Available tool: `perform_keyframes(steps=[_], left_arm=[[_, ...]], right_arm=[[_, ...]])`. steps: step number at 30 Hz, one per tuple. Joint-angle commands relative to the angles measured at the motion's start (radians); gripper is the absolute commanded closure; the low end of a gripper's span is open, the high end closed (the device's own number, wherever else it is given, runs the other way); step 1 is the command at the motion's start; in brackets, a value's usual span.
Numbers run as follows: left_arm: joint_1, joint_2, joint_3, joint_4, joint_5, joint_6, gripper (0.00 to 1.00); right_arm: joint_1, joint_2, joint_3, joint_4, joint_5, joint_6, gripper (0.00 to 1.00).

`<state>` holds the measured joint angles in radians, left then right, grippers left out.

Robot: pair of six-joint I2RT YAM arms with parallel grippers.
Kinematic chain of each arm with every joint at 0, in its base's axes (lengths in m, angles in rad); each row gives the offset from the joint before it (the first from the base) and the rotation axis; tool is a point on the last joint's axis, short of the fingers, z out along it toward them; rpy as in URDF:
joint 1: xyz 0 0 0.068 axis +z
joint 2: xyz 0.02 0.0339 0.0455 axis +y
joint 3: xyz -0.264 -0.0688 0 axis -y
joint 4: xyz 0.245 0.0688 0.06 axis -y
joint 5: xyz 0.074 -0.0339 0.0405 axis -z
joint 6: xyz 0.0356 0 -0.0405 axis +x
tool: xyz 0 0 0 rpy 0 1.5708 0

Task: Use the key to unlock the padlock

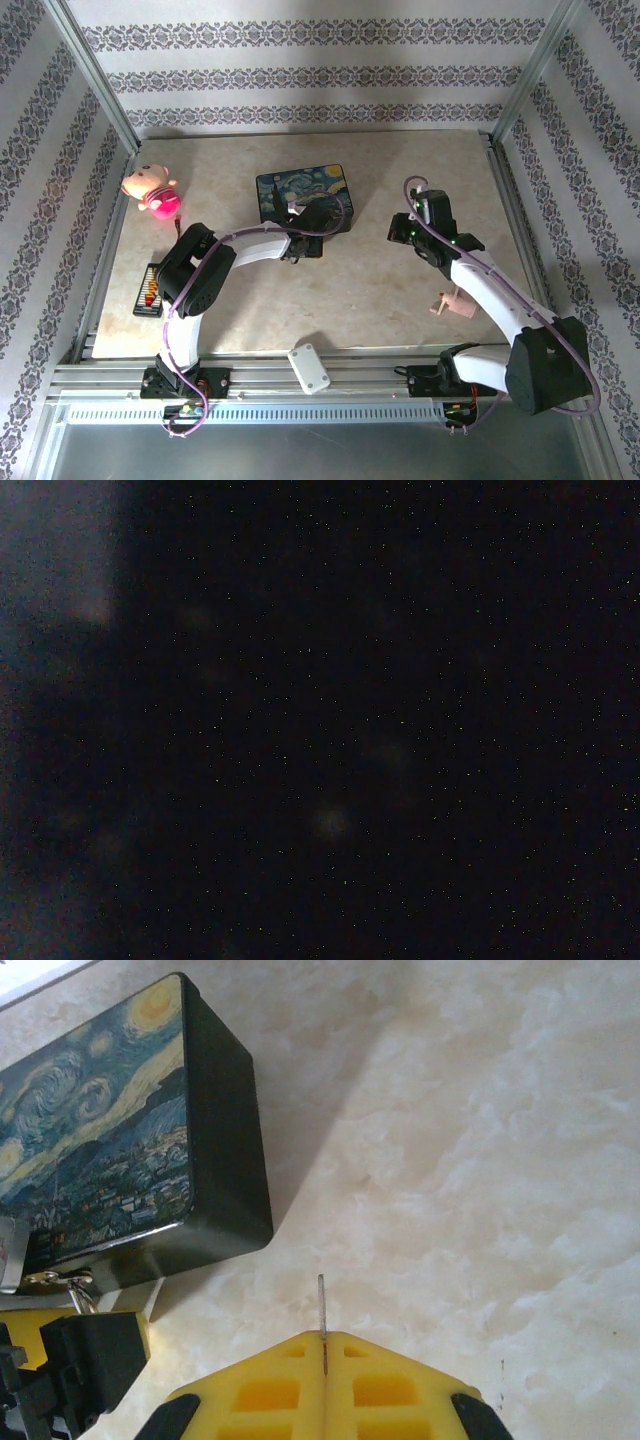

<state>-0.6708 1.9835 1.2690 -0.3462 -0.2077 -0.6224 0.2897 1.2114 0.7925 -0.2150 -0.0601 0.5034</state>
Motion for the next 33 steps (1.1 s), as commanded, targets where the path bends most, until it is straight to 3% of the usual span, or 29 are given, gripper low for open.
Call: perform_keyframes(steps=[1,15,24,33], left_arm=[[0.027,0.003,0.009,0.043,0.032,0.073,0.3],[0.033,0.0,-0.016,0.076,0.139,0.127,0.39],[-0.005,-0.026,-0.033,0.084,0.048,0.119,0.46],[-0.029,-0.026,-0.027,0.08,0.057,0.108,0.46]], right_arm=[[0.027,-0.018,-0.005,-0.004,0.079,0.039,1.0],[0.1,-0.003,0.046,-0.039,0.148,0.046,1.0],[0.108,-0.002,0.06,-0.05,0.155,0.043,1.0],[0.114,0.004,0.07,-0.056,0.155,0.038,1.0]])
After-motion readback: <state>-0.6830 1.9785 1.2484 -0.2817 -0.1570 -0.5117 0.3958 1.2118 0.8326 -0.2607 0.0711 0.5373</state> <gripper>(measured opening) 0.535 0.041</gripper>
